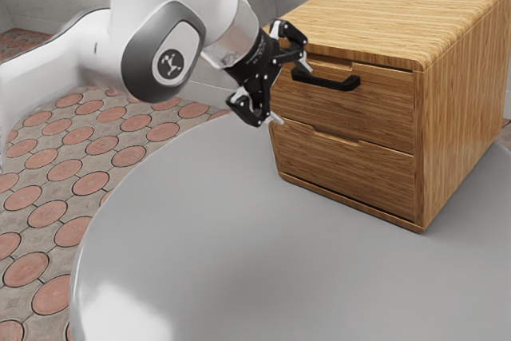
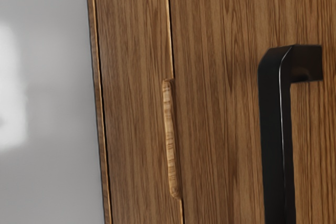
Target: Pull the drawer handle with one arm to open the drawer
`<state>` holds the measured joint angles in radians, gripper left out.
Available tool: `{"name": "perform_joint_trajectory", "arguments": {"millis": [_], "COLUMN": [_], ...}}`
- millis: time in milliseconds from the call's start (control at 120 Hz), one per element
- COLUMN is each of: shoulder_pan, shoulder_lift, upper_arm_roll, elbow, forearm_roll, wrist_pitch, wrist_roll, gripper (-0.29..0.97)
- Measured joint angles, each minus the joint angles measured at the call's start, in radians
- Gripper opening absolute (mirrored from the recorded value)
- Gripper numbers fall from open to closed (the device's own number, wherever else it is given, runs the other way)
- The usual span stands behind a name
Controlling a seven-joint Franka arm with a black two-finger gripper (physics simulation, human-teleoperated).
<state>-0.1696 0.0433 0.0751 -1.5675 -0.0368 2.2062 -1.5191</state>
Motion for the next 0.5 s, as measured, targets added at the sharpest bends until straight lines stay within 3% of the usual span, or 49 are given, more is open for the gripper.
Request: {"name": "perform_joint_trajectory", "arguments": {"millis": [500], "shoulder_pan": [0.004], "shoulder_lift": [0.054], "upper_arm_roll": [0.000], "elbow": [0.052], "forearm_roll": [-0.003], "wrist_pitch": [0.026], "wrist_roll": [-0.003], "gripper": [0.68]}}
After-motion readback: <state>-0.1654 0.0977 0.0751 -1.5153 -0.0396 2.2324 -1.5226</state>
